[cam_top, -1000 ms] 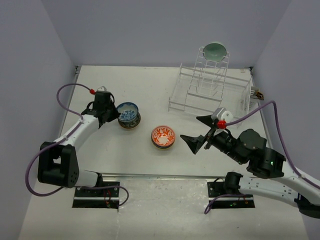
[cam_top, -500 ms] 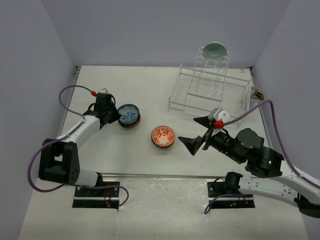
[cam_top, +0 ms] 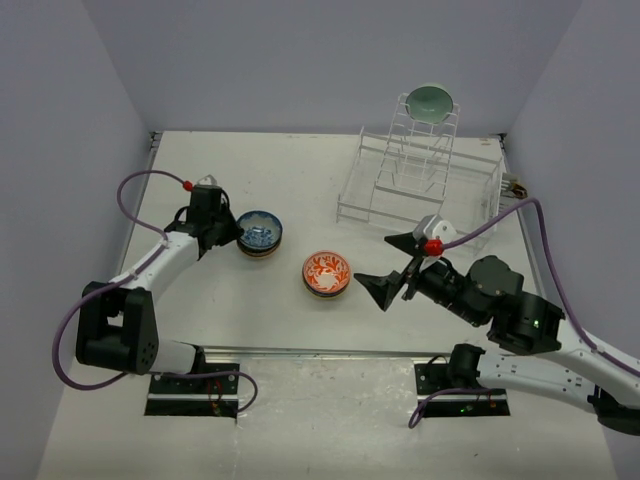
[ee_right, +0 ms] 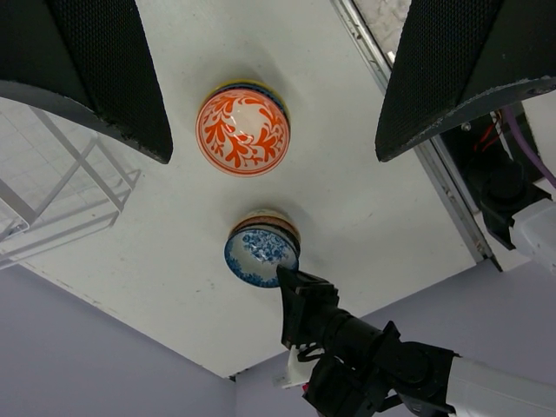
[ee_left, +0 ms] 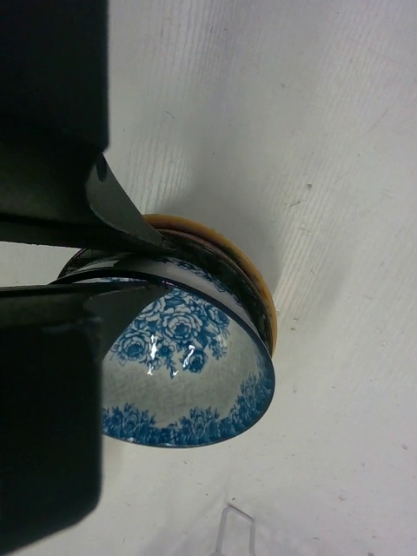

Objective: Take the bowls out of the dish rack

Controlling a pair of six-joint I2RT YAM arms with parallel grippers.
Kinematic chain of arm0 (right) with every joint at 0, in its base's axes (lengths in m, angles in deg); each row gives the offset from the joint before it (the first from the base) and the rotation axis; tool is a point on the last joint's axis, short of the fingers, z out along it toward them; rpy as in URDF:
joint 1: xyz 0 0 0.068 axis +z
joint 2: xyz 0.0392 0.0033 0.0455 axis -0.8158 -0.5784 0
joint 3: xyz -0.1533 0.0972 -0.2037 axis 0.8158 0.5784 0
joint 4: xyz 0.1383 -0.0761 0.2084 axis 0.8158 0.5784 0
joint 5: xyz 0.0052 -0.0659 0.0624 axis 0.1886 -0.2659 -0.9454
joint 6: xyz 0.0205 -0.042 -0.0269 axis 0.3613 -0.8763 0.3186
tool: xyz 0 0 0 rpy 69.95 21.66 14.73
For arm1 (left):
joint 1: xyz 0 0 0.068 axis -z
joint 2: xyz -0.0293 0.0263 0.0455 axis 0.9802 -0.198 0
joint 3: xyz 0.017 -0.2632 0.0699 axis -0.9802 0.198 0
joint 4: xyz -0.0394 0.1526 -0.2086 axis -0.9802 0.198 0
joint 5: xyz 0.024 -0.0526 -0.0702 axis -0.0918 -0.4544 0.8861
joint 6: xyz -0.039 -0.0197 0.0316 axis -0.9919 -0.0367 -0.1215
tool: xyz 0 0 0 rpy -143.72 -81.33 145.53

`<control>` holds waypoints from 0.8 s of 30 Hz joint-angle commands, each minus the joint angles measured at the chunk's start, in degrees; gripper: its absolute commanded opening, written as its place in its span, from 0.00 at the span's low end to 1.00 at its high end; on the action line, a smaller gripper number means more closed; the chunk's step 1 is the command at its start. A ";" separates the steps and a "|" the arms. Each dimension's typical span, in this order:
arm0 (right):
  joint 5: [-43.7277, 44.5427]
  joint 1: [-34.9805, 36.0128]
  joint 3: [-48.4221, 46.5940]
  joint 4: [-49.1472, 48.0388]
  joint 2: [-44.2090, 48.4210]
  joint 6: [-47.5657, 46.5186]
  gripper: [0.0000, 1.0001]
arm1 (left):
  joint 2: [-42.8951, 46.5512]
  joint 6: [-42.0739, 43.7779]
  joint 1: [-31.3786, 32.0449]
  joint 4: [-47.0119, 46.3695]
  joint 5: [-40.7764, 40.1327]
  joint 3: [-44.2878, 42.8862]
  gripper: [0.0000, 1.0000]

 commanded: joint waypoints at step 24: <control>-1.12 -7.77 -10.98 6.60 -18.62 8.18 0.99 | 6.51 0.31 -0.38 1.22 1.80 0.52 0.12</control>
